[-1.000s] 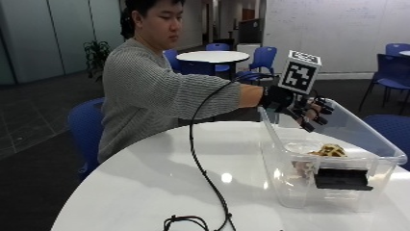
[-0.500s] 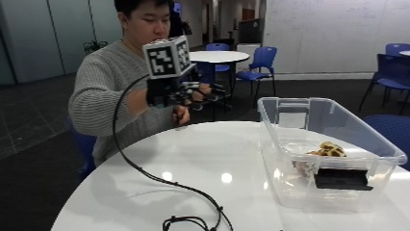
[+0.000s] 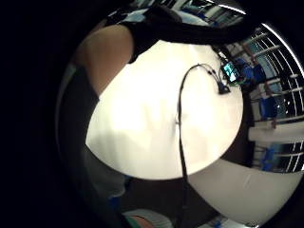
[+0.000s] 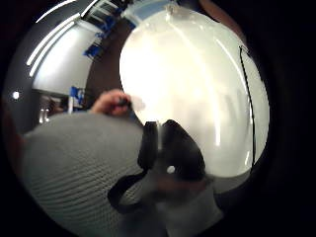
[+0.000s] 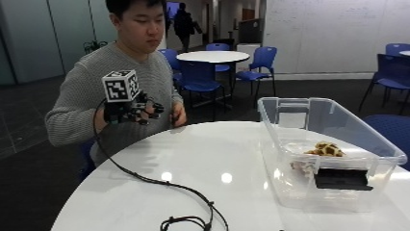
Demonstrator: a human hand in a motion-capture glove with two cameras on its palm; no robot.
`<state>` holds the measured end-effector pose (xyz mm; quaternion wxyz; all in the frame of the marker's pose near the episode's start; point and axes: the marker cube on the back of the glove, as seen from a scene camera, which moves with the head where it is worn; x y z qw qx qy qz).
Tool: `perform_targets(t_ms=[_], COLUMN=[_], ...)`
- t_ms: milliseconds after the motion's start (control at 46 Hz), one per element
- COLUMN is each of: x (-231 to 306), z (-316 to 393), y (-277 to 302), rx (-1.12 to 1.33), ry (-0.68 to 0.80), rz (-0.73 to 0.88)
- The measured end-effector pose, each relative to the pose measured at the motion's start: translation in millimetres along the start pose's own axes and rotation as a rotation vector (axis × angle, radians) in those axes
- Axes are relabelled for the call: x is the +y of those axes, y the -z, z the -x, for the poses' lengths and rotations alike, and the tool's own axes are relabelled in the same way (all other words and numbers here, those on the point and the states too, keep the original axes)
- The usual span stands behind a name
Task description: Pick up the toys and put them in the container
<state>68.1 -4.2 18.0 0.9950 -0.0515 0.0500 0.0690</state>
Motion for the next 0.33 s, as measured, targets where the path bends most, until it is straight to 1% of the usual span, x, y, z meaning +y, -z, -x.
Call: perform_targets(t_ms=[130,326], x=[21,20], z=[5,-3], y=[-25,-27], rx=[-0.105,-0.052], ry=[-0.043,-0.084], rz=[0.047,0.036])
